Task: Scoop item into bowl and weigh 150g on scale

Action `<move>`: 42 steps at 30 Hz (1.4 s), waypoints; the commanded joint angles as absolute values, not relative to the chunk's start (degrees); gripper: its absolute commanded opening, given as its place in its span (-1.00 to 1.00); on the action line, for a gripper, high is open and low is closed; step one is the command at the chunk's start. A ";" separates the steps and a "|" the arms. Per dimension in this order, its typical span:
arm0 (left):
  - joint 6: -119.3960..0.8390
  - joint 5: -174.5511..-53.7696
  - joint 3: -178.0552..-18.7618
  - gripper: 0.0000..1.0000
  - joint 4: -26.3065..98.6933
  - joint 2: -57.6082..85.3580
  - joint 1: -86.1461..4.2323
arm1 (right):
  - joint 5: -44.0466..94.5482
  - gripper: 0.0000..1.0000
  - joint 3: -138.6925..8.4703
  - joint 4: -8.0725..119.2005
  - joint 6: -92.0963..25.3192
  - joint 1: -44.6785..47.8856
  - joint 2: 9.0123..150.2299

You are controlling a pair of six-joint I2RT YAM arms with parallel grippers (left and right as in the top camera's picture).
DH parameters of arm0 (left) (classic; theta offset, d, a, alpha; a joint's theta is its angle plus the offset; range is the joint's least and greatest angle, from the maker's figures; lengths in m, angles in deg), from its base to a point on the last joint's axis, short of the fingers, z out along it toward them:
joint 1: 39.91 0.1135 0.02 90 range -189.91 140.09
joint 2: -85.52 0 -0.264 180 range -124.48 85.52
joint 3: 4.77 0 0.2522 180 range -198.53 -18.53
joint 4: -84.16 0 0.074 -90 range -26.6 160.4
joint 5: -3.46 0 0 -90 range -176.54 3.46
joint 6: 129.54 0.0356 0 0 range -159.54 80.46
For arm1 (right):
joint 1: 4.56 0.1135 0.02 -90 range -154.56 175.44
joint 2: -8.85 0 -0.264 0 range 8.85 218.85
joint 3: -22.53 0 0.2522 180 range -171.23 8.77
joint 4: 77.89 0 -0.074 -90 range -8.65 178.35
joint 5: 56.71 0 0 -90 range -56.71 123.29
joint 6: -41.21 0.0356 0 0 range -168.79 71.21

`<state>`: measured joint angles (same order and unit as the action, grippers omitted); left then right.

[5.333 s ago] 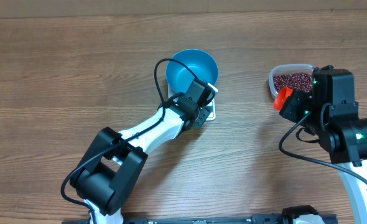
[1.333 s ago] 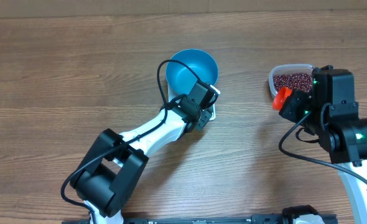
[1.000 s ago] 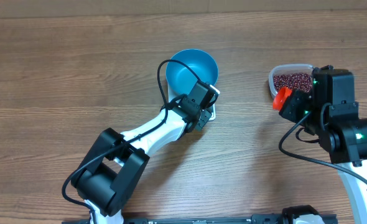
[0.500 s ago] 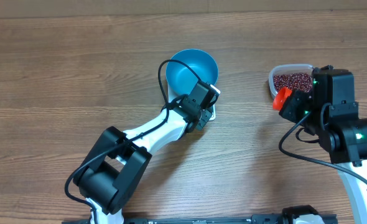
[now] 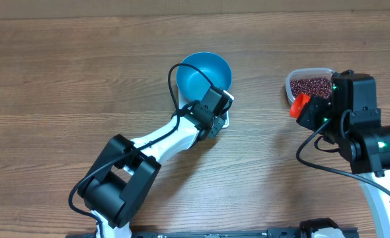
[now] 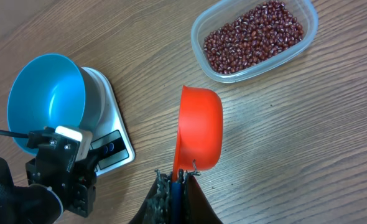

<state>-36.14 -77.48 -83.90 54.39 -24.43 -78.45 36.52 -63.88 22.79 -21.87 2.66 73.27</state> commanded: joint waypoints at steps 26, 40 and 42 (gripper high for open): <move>-43.75 -78.03 -83.68 0.99 30.98 6.76 -76.99 | 36.67 -0.92 -65.19 23.03 -22.29 2.77 73.16; -35.18 -86.58 -83.66 0.99 30.37 11.02 -66.04 | 36.93 -0.93 -65.19 20.95 -22.31 2.77 73.16; -34.96 -86.60 -83.68 0.99 30.59 11.09 -64.99 | 37.13 -0.93 -65.19 20.87 -22.29 2.77 73.16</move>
